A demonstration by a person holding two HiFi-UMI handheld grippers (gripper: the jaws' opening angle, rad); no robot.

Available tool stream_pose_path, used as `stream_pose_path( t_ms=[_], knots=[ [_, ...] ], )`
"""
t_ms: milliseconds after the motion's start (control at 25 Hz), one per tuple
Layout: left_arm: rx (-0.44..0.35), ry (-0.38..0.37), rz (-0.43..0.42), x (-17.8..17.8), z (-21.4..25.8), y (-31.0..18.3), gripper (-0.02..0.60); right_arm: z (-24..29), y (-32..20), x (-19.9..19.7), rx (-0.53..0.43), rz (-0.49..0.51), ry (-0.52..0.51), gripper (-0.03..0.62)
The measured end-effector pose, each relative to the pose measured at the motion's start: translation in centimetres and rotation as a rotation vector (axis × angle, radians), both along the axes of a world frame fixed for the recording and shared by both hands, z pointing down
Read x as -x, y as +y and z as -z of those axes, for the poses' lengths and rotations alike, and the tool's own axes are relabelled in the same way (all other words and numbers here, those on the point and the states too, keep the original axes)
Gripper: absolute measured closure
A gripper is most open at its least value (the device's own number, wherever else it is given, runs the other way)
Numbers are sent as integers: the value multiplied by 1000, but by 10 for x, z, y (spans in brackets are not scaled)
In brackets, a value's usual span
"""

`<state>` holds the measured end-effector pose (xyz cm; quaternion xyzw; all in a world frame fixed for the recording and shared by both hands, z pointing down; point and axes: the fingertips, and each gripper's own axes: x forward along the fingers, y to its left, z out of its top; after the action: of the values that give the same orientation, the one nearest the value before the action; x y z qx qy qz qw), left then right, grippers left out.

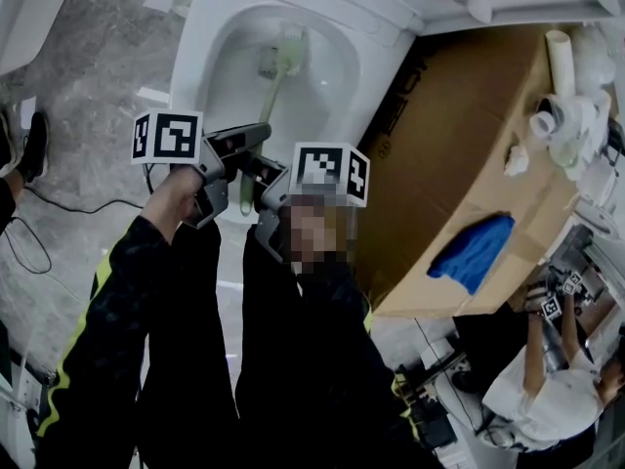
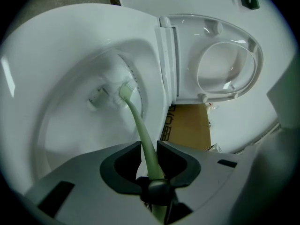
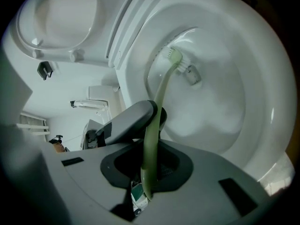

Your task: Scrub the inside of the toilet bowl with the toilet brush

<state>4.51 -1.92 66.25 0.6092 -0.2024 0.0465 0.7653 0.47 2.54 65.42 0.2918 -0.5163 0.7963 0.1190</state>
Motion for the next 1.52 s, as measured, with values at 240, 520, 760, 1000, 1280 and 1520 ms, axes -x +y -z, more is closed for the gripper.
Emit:
stream_pose_path(
  t_ms=[240, 520, 760, 1000, 1280, 1520],
  knots=[
    [4, 10, -65, -13, 0, 4, 477, 0, 1, -9, -3, -75, 11, 540],
    [31, 39, -134, -26, 0, 16, 477, 0, 10, -18, 2, -127, 31, 539],
    [42, 37, -191, -35, 4, 27, 479, 5, 18, -26, 12, -169, 41, 539],
    [73, 44, -213, -40, 7, 45, 477, 8, 35, -29, 34, -187, 59, 539],
    [112, 46, -229, -48, 13, 63, 477, 15, 51, -36, 70, -191, 68, 539],
    [152, 41, -233, -53, 14, 73, 474, 18, 61, -41, 91, -177, 65, 540]
  ],
)
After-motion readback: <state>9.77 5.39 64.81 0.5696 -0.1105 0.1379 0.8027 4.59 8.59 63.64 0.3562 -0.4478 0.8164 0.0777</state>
